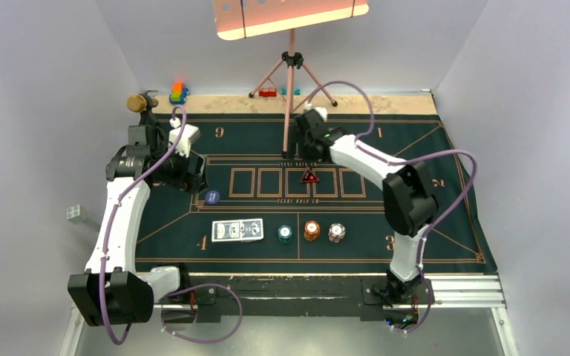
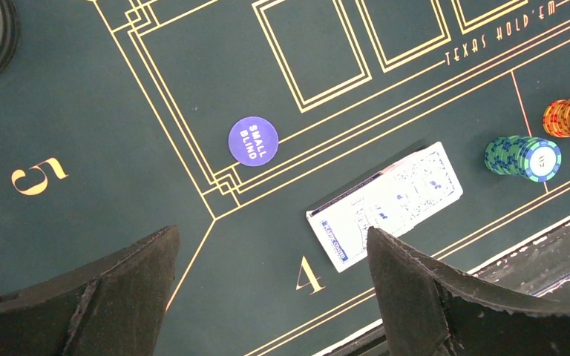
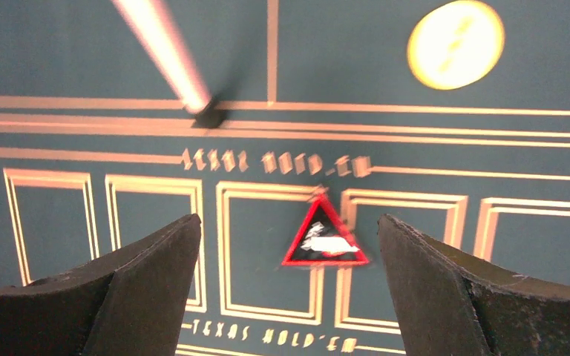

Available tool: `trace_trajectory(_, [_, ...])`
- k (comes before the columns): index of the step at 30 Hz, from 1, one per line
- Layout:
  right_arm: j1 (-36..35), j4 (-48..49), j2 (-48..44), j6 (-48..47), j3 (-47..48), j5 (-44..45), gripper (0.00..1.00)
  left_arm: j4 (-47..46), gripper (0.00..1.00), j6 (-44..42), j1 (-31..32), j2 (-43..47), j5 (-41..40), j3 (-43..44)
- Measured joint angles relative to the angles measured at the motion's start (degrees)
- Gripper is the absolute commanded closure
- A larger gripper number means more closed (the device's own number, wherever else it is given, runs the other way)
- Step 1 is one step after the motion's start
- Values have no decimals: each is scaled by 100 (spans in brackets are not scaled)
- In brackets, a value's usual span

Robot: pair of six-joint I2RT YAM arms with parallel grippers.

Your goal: Distribute texas hold em gaming equipment

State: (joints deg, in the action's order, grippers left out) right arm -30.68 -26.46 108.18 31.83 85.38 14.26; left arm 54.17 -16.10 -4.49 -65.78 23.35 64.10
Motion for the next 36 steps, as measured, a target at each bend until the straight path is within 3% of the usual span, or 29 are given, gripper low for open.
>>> trace_trajectory(6, [-839, 55, 675, -227, -39, 219, 8, 74, 0, 4, 0, 31, 0, 0])
trace_trajectory(21, [-730, -120, 960, -422, -83, 1008, 12, 127, 0, 2, 0, 129, -2, 0])
trace_trajectory(23, [-730, -70, 938, -422, -175, 1023, 16, 131, 0, 2, 0, 129, -2, 0])
trace_trajectory(28, [-730, -92, 748, -389, -435, 1025, 36, 149, 0, -2, 0, 129, -7, 2])
trace_trajectory(36, [-619, -374, 313, -20, -992, 1073, 47, 214, 0, -68, 0, 136, -57, 2])
